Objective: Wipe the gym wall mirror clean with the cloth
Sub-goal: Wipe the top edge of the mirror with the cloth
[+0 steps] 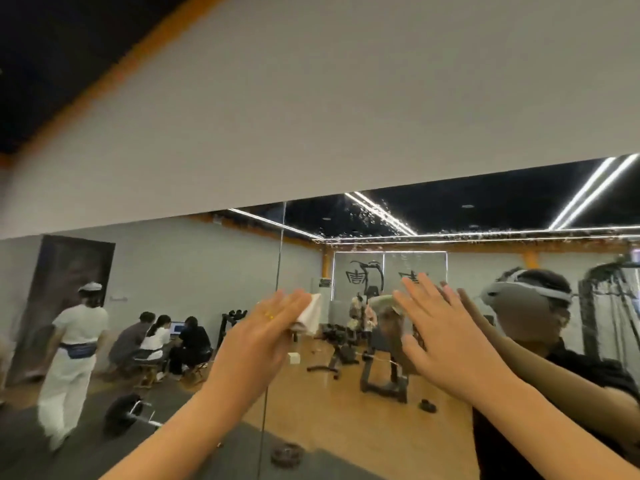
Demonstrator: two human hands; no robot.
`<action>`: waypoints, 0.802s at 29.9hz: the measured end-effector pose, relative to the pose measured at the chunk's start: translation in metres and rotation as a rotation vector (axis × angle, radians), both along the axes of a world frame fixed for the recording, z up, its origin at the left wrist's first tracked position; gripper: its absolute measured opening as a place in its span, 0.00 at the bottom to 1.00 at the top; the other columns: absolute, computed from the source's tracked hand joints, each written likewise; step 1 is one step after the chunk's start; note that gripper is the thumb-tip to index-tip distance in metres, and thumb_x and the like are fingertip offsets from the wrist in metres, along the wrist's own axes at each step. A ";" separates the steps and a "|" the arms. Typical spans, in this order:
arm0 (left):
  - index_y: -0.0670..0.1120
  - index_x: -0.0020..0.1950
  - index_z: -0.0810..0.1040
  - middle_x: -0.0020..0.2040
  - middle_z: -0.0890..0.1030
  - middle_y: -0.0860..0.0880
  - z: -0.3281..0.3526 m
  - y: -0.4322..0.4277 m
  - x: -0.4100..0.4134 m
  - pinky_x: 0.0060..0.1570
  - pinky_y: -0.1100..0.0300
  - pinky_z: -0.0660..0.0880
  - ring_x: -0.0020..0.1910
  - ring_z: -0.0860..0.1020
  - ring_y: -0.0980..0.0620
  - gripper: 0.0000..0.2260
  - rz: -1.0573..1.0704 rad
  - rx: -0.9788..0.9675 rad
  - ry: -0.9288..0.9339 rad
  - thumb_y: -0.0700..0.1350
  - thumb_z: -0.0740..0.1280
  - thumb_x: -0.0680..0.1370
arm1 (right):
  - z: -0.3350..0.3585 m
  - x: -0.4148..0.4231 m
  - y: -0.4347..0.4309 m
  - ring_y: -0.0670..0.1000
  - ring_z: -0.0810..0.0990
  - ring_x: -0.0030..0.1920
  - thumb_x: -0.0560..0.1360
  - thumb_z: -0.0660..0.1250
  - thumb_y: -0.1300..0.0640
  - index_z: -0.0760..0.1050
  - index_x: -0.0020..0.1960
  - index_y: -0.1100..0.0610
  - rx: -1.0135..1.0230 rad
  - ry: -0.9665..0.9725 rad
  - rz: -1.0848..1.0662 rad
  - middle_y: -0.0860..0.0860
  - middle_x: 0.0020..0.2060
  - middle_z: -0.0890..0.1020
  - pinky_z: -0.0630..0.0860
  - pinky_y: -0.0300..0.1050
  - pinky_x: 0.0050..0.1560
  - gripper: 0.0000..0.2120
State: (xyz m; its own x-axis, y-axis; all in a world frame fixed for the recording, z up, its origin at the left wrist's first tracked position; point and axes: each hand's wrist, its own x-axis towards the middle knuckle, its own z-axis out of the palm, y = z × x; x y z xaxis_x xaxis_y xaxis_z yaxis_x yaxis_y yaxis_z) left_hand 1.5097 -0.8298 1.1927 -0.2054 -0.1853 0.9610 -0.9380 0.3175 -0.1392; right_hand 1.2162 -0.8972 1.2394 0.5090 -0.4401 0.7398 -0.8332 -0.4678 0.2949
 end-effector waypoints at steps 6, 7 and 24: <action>0.52 0.78 0.65 0.76 0.72 0.47 0.081 -0.105 0.021 0.70 0.40 0.71 0.76 0.69 0.42 0.35 -0.053 -0.040 0.061 0.28 0.69 0.75 | 0.023 0.018 -0.052 0.53 0.65 0.76 0.72 0.57 0.45 0.76 0.72 0.54 -0.173 0.057 -0.088 0.53 0.73 0.76 0.49 0.52 0.76 0.31; 0.52 0.78 0.63 0.78 0.70 0.47 0.094 -0.120 0.023 0.73 0.39 0.69 0.78 0.65 0.43 0.35 -0.063 -0.034 0.086 0.27 0.67 0.76 | 0.026 0.020 -0.060 0.53 0.65 0.75 0.72 0.57 0.46 0.77 0.72 0.55 -0.210 0.050 -0.105 0.53 0.72 0.76 0.47 0.52 0.76 0.31; 0.58 0.83 0.58 0.82 0.53 0.61 0.160 -0.286 0.033 0.79 0.46 0.59 0.83 0.47 0.54 0.25 -0.547 -0.060 0.325 0.47 0.61 0.86 | 0.036 0.023 -0.154 0.56 0.58 0.82 0.82 0.53 0.46 0.63 0.80 0.58 -0.559 0.005 -0.283 0.56 0.81 0.61 0.54 0.62 0.79 0.30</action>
State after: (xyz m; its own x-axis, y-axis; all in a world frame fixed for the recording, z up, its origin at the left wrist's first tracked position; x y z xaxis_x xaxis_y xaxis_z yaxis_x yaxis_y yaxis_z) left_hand 1.5431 -1.1159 1.3525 0.0489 -0.0804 0.9956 -0.6401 0.7627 0.0930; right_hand 1.2397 -1.0514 1.2756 0.4333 -0.1060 0.8950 -0.9002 -0.0029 0.4355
